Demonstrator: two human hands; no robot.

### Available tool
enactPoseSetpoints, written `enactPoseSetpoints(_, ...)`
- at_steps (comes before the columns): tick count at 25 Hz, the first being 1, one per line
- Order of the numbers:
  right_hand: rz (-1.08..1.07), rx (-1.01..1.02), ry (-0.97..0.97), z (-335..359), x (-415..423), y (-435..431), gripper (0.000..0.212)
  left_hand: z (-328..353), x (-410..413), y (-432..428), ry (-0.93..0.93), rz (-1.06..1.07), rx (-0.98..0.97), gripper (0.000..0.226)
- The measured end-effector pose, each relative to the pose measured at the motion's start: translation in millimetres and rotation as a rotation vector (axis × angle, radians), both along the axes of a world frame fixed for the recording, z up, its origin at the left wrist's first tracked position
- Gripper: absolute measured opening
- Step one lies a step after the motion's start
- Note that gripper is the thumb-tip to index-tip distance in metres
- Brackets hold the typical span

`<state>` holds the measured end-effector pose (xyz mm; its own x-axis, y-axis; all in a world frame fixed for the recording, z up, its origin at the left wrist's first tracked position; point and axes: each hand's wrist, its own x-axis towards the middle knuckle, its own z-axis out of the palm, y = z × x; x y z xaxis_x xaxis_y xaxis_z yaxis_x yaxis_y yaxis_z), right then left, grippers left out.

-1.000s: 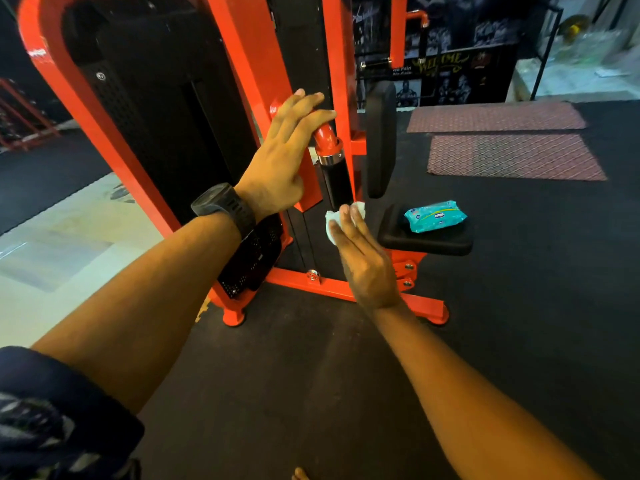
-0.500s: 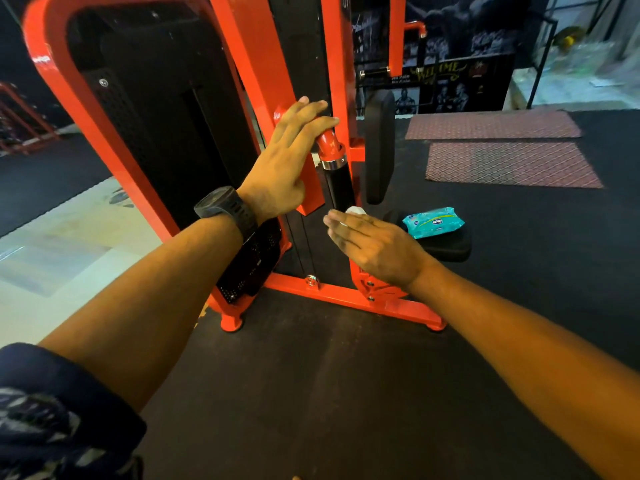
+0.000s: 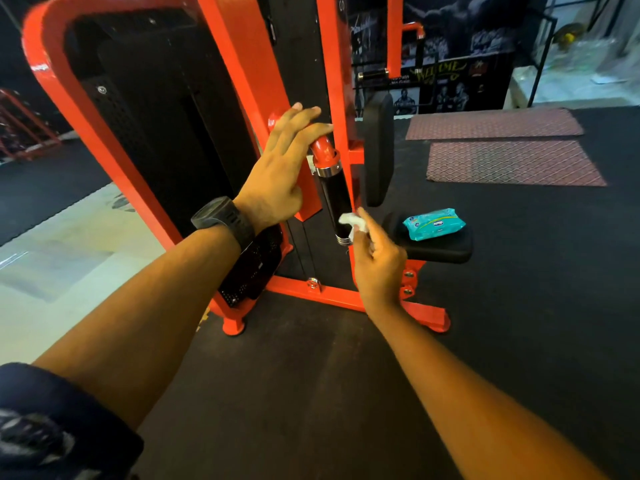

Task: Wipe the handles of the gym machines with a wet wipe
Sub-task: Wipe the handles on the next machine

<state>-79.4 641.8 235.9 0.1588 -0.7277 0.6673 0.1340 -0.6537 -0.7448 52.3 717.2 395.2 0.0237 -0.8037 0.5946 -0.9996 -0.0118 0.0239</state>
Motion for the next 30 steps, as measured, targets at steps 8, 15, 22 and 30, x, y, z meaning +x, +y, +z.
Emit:
enactPoseSetpoints(8,0.206,0.415,0.177,30,10,-26,0.032,0,2,2,-0.007,0.019,-0.004,0.093)
enactPoseSetpoints(15,0.147,0.187,0.093,31,1,-20,0.038,2,-1,1,0.003,0.043,0.017,0.093)
enactPoseSetpoints(22,0.035,-0.319,-0.015,11,3,-3,0.048,10,-6,7,0.002,0.065,0.106,0.100)
enactPoseSetpoints(30,0.005,-0.474,0.011,3,5,-10,0.043,8,-5,9,-0.018,0.039,0.094,0.093)
